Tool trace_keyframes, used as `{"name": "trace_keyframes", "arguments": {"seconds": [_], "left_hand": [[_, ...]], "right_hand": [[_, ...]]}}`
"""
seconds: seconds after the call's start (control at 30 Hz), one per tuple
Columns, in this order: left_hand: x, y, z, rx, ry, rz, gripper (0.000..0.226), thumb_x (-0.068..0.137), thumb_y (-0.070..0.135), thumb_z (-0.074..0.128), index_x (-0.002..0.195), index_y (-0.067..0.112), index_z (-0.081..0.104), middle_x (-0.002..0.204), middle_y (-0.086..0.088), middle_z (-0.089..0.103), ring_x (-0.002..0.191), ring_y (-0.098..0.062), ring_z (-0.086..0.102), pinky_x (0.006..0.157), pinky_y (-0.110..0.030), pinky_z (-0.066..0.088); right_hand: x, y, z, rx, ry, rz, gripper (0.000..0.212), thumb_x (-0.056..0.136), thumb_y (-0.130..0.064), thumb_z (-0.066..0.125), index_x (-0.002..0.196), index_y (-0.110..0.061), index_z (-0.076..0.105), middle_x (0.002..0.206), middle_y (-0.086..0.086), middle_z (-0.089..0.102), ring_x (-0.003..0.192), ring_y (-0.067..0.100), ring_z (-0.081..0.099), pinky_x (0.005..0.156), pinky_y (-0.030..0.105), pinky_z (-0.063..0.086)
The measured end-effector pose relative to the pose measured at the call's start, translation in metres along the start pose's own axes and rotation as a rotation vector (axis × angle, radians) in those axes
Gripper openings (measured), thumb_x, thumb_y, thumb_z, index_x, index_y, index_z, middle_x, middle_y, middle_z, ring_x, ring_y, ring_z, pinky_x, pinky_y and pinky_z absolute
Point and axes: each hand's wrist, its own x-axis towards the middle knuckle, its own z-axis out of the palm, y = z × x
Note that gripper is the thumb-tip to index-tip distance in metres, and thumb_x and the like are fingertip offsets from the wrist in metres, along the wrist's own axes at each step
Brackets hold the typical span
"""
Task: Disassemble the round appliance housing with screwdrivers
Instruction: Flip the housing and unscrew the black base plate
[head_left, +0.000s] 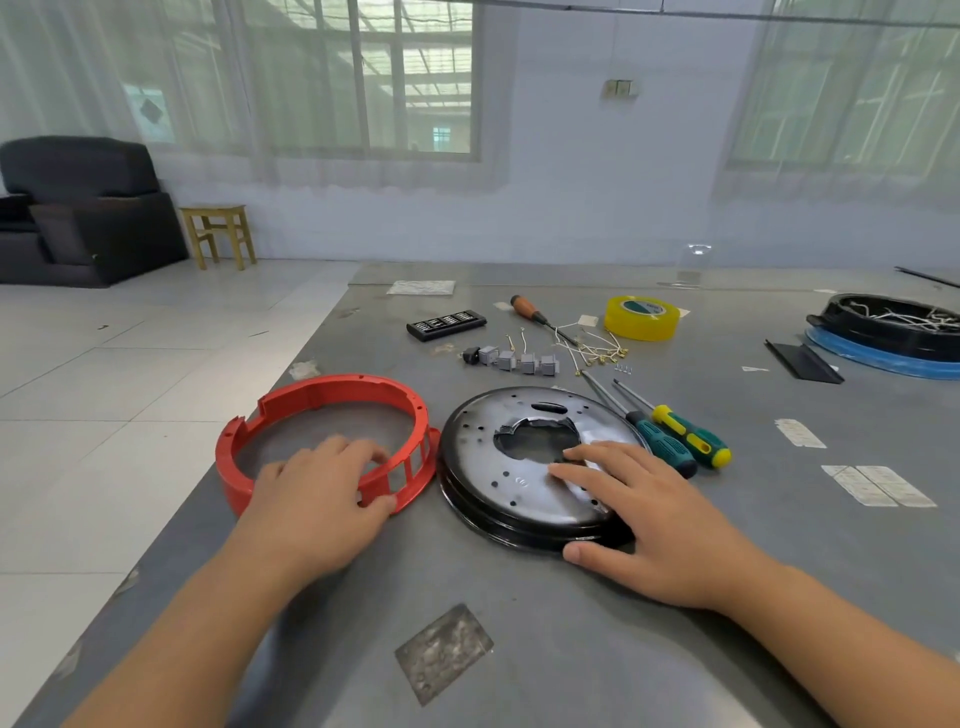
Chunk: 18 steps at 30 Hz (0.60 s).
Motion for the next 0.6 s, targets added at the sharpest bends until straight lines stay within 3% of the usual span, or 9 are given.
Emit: {"name": "trace_keyframes", "arguments": {"seconds": [0.07,0.23,0.37,0.43,0.5,0.6], "left_hand": [[0.002,-0.005,0.005,0.035,-0.070,0.005,0.025,0.099,0.048,0.057,0.123,0.039,0.056,0.120,0.014,0.061,0.119,-0.017,0.061,0.097,-0.039,0.049],[0.003,-0.003,0.007,-0.104,0.048,-0.056,0.025,0.096,0.044,0.070,0.119,0.034,0.069,0.111,0.008,0.072,0.112,-0.020,0.065,0.092,-0.038,0.054],[0.005,0.017,0.014,-0.185,0.166,-0.057,0.043,0.097,0.045,0.070,0.137,0.029,0.065,0.120,-0.001,0.073,0.119,-0.026,0.065,0.096,-0.042,0.052],[0.007,0.019,0.012,-0.378,0.180,-0.030,0.048,0.095,0.038,0.076,0.140,0.028,0.063,0.114,0.001,0.073,0.113,-0.023,0.067,0.100,-0.039,0.051],[0.005,0.005,0.000,-0.475,0.050,0.010,0.055,0.090,0.035,0.081,0.140,0.033,0.059,0.116,0.012,0.069,0.116,-0.014,0.065,0.101,-0.029,0.046],[-0.001,-0.034,-0.024,-0.212,-0.232,-0.023,0.049,0.088,0.037,0.081,0.125,0.043,0.050,0.128,0.023,0.059,0.123,-0.007,0.058,0.106,-0.028,0.043]], "right_hand": [[0.000,-0.001,0.001,0.002,0.002,0.014,0.074,0.088,-0.082,0.041,0.155,-0.051,0.028,0.156,-0.022,0.033,0.147,0.006,0.026,0.120,0.035,0.031],[0.001,-0.005,0.004,-0.046,-0.002,0.042,0.075,0.084,-0.076,0.049,0.152,-0.052,0.031,0.150,-0.018,0.036,0.144,0.012,0.029,0.119,0.038,0.033],[0.010,-0.015,0.010,-0.075,0.010,0.075,0.075,0.084,-0.079,0.043,0.153,-0.051,0.030,0.149,-0.016,0.037,0.144,0.016,0.029,0.119,0.041,0.032],[0.013,-0.019,0.012,-0.083,0.018,0.100,0.075,0.084,-0.081,0.041,0.153,-0.051,0.030,0.149,-0.016,0.037,0.145,0.018,0.028,0.120,0.042,0.030],[0.014,-0.019,0.012,-0.085,0.013,0.106,0.076,0.084,-0.082,0.040,0.153,-0.051,0.029,0.149,-0.016,0.037,0.145,0.018,0.029,0.120,0.042,0.030],[0.012,-0.018,0.012,-0.071,0.007,0.108,0.076,0.084,-0.081,0.041,0.153,-0.051,0.029,0.149,-0.015,0.037,0.145,0.018,0.028,0.120,0.044,0.030]]}}
